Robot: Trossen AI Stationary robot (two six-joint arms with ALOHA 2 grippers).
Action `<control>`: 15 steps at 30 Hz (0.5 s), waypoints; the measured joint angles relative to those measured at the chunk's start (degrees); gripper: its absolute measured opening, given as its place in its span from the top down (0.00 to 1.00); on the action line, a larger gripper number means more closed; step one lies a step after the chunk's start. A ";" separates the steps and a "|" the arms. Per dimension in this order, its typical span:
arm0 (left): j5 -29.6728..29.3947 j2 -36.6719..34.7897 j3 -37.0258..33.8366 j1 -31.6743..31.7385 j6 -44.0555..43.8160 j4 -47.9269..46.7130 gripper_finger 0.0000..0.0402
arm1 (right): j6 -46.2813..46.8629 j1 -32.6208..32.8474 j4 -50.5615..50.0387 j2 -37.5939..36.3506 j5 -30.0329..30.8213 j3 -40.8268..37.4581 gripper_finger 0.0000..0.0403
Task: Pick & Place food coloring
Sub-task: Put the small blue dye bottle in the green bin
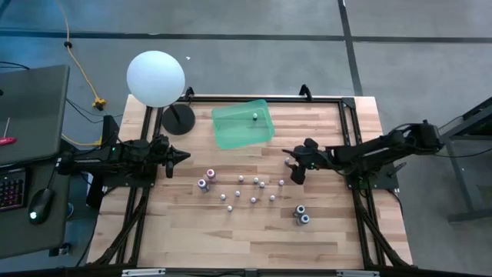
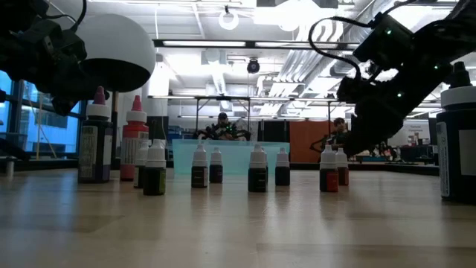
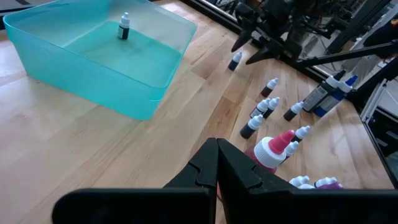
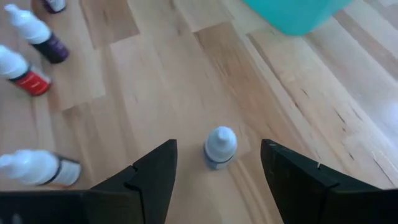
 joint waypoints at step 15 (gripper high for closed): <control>0.00 -0.01 0.00 -0.01 -0.02 0.00 1.00 | 0.69 -2.01 3.14 3.23 -2.88 0.00 0.56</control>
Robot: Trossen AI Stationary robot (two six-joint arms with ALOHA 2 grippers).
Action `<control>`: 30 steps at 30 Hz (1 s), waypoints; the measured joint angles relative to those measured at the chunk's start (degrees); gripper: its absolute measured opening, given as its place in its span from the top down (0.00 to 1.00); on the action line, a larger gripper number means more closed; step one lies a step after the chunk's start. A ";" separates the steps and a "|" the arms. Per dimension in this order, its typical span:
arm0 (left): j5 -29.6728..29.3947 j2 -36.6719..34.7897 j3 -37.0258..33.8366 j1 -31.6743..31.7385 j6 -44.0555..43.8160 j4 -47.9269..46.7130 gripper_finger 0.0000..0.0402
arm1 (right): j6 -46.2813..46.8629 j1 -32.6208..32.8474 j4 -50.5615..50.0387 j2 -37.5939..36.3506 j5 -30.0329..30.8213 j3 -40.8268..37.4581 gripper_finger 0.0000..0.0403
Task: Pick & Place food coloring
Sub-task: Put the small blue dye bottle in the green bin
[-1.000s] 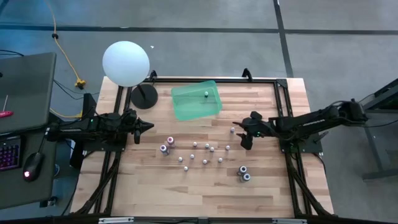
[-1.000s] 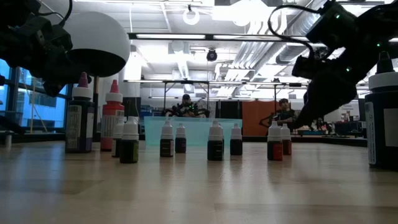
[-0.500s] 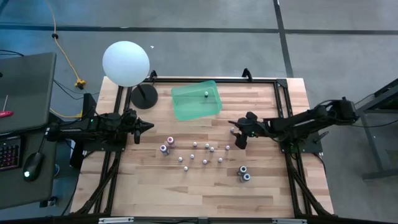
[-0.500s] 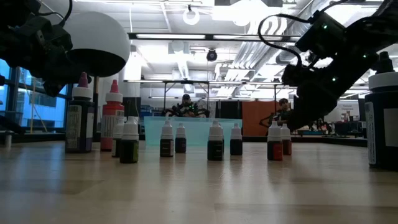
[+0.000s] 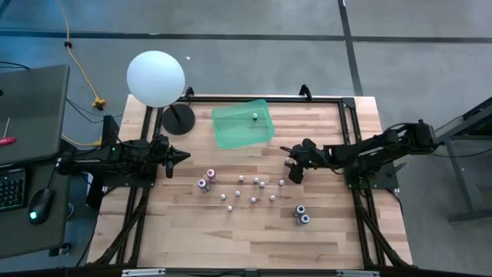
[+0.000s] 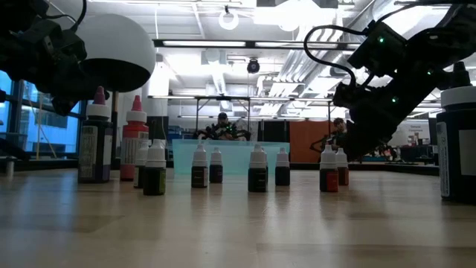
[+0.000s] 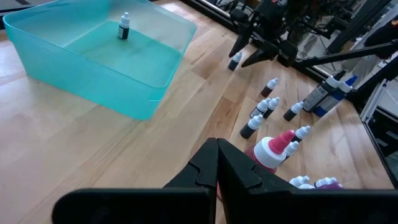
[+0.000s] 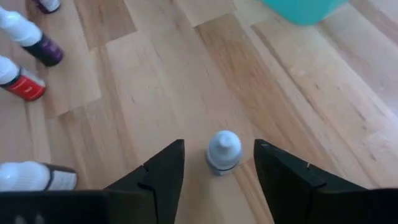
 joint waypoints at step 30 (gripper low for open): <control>0.00 0.00 0.00 0.00 0.02 0.00 1.00 | 0.44 0.00 1.14 0.00 1.12 0.00 0.84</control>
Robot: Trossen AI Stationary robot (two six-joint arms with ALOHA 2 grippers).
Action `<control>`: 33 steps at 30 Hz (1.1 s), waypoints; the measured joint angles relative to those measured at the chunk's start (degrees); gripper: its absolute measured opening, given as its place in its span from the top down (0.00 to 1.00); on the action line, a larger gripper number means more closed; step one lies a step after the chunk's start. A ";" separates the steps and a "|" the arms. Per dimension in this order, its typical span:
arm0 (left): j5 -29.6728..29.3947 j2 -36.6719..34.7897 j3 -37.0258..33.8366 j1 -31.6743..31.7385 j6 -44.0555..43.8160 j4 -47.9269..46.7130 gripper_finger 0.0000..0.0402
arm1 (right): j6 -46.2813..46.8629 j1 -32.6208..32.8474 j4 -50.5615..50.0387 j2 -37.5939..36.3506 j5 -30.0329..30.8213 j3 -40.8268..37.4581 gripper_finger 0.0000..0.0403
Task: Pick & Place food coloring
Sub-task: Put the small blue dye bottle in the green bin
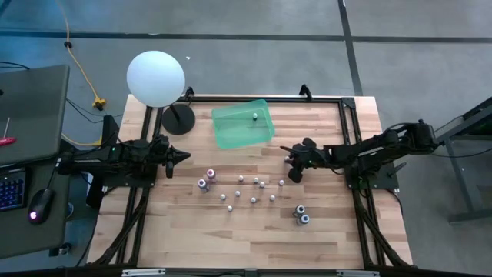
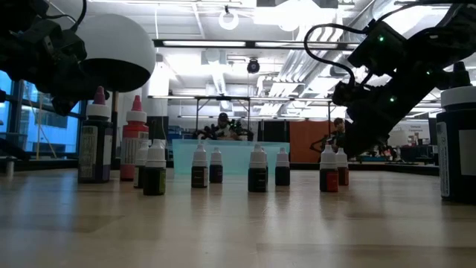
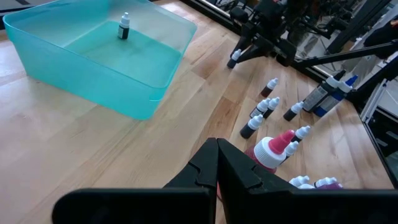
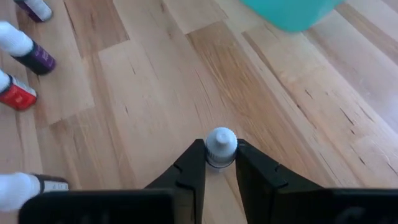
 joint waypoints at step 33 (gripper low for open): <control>0.00 0.00 0.00 0.01 -0.54 0.05 1.00 | -14.00 -6.59 -3.07 -5.07 0.22 36.67 0.81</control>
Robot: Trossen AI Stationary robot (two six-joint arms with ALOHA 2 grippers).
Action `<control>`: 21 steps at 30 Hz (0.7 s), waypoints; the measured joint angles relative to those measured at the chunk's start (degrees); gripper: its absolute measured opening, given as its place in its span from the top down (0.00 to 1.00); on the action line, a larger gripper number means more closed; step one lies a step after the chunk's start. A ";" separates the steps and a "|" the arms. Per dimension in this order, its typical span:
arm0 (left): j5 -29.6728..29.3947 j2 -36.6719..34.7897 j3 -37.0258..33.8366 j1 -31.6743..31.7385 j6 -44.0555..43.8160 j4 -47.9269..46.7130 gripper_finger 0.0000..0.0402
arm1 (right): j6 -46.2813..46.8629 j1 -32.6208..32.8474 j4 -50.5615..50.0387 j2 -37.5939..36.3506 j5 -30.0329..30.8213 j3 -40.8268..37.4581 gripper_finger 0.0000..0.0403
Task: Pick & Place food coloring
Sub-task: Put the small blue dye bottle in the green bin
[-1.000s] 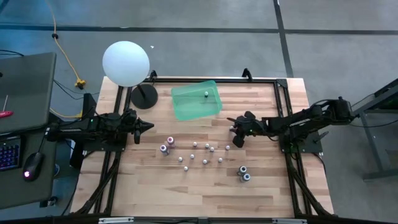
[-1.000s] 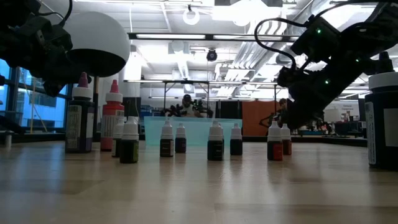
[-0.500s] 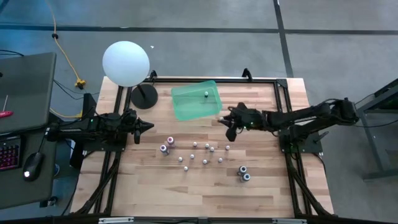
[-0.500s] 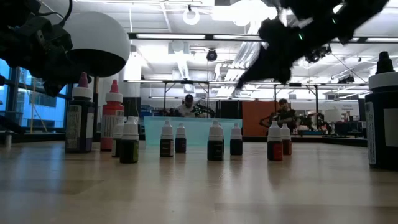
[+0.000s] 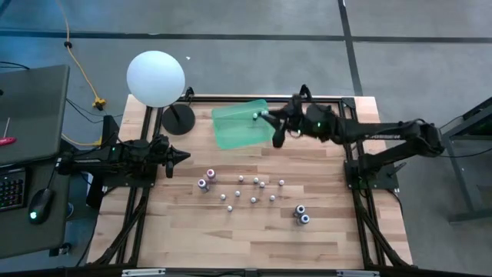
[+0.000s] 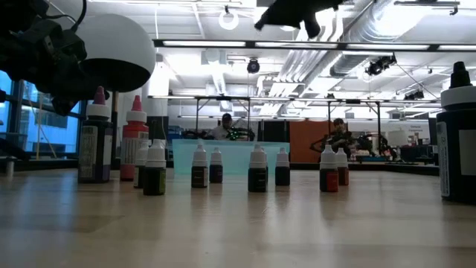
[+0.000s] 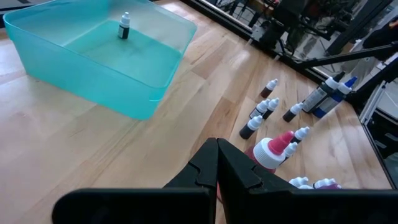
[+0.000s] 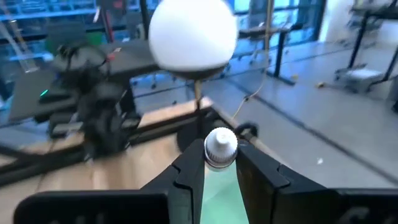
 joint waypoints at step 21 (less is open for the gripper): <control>0.00 0.00 0.00 0.01 -0.09 0.07 1.00 | -3.77 -13.30 -42.79 34.48 -23.17 51.66 0.80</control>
